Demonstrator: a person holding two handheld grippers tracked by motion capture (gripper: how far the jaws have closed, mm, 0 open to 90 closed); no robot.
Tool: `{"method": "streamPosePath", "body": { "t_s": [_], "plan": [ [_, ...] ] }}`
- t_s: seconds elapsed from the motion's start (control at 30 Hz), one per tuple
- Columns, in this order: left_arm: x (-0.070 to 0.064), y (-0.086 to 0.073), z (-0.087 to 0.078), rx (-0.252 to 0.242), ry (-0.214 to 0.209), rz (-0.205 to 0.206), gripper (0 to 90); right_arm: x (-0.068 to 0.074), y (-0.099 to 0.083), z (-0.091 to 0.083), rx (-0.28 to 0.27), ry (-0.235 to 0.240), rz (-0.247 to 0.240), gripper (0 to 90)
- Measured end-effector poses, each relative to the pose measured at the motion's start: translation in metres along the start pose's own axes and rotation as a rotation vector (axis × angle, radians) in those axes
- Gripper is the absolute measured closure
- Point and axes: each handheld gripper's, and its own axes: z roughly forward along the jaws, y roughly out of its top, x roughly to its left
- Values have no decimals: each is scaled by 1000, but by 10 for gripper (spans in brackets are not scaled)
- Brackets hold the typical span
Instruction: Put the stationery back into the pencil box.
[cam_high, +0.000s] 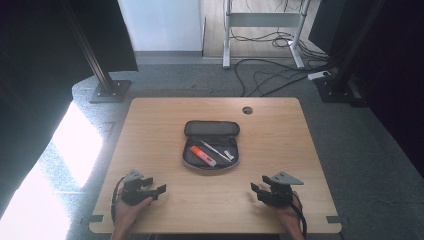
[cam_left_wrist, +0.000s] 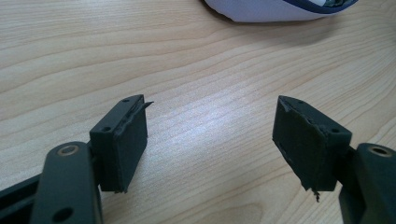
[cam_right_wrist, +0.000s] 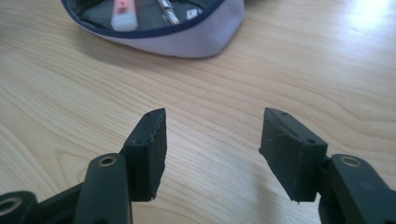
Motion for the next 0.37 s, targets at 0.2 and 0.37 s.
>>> {"method": "streamPosePath", "body": {
  "t_s": [0.2,0.37],
  "plan": [
    [-1,0,0,0,-1,0,269,-1,-1,1,3,-2,7,400],
    [-1,0,1,4,-3,4,270,0,-2,1,7,1,12,399]
  ]
}}
